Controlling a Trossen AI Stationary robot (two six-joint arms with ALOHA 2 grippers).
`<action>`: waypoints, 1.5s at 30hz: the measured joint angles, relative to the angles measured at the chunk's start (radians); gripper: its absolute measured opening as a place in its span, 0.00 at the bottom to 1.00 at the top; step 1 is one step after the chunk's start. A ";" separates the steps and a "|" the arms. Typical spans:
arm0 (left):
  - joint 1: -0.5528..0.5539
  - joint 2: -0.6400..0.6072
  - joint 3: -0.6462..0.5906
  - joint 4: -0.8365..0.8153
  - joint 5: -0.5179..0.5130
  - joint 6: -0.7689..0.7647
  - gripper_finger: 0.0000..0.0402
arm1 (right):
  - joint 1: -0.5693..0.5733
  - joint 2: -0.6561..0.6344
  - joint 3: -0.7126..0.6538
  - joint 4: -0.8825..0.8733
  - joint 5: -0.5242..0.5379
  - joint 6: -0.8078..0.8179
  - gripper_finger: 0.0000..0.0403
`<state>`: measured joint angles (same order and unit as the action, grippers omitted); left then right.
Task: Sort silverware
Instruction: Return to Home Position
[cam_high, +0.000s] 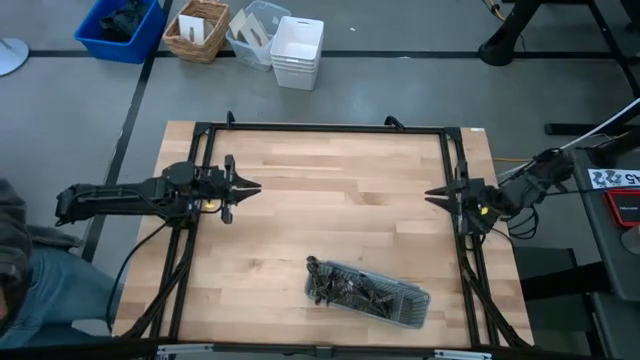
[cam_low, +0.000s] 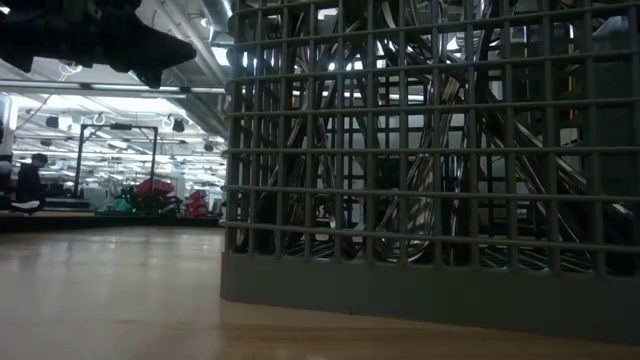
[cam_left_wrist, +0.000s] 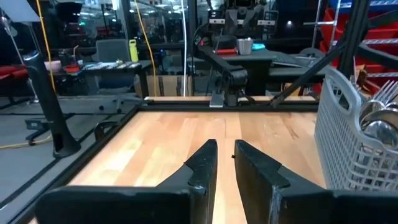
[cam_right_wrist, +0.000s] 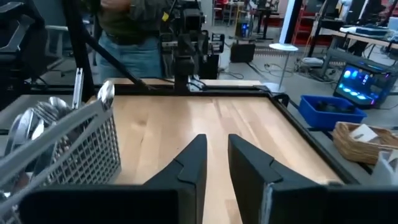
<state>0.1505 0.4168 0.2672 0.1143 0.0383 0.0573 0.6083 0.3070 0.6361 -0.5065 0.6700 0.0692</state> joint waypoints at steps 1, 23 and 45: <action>0.000 0.000 0.000 -0.004 0.000 0.003 0.12 | 0.000 -0.022 -0.034 0.020 -0.001 0.000 0.17; -0.001 0.000 -0.019 -0.084 -0.146 -0.006 0.12 | 0.000 -0.094 -0.508 0.615 -0.035 0.006 0.17; -0.001 -0.005 -0.257 0.158 -0.143 -0.111 0.12 | -0.061 -0.093 -0.624 0.839 0.014 -0.179 0.17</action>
<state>0.1494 0.4122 0.0101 0.2722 -0.1048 -0.0536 0.5471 0.2136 0.0123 0.3326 0.6839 -0.1100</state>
